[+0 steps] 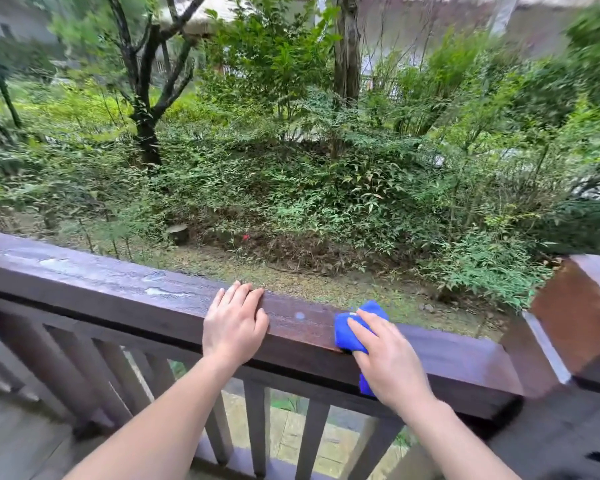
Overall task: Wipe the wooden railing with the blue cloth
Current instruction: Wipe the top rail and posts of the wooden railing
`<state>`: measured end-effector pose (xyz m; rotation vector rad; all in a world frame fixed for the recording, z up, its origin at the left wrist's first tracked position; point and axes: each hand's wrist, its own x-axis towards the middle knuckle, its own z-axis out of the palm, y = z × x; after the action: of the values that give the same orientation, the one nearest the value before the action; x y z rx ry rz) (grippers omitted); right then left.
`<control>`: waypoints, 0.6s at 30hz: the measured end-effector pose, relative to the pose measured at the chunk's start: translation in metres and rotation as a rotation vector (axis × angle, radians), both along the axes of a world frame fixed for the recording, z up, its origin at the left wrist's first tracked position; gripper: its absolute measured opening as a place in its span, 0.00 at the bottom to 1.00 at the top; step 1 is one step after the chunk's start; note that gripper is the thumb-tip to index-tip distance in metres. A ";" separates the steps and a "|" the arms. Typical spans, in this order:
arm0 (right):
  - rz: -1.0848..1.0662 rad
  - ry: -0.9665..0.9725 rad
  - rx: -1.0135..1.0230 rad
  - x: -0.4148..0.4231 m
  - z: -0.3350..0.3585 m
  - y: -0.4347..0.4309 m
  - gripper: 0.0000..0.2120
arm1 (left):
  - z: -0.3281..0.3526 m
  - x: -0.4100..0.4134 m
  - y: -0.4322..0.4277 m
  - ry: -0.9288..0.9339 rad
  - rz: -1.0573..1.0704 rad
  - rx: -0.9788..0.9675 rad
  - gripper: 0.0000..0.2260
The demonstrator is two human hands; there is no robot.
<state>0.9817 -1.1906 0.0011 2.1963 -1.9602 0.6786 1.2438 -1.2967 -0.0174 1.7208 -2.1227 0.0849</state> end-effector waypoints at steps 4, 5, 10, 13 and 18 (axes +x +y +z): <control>-0.285 -0.029 0.022 -0.078 0.005 0.014 0.16 | -0.002 -0.001 -0.001 0.009 -0.003 -0.021 0.24; -0.393 -0.064 0.037 -0.085 0.007 0.013 0.15 | -0.002 -0.001 -0.001 0.019 -0.003 -0.030 0.24; -0.145 -0.135 -0.008 -0.025 0.012 -0.011 0.14 | 0.000 0.000 0.000 0.040 -0.005 -0.061 0.27; 0.099 -0.144 0.005 0.007 0.008 -0.017 0.17 | 0.000 0.000 0.001 0.045 0.005 -0.056 0.26; 0.094 -0.260 0.079 0.053 0.012 -0.062 0.16 | -0.002 0.000 0.001 0.079 -0.003 -0.086 0.23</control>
<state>1.0349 -1.2530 0.0132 2.3644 -2.0421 0.9599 1.2442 -1.2959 -0.0194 1.6445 -2.0353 0.1036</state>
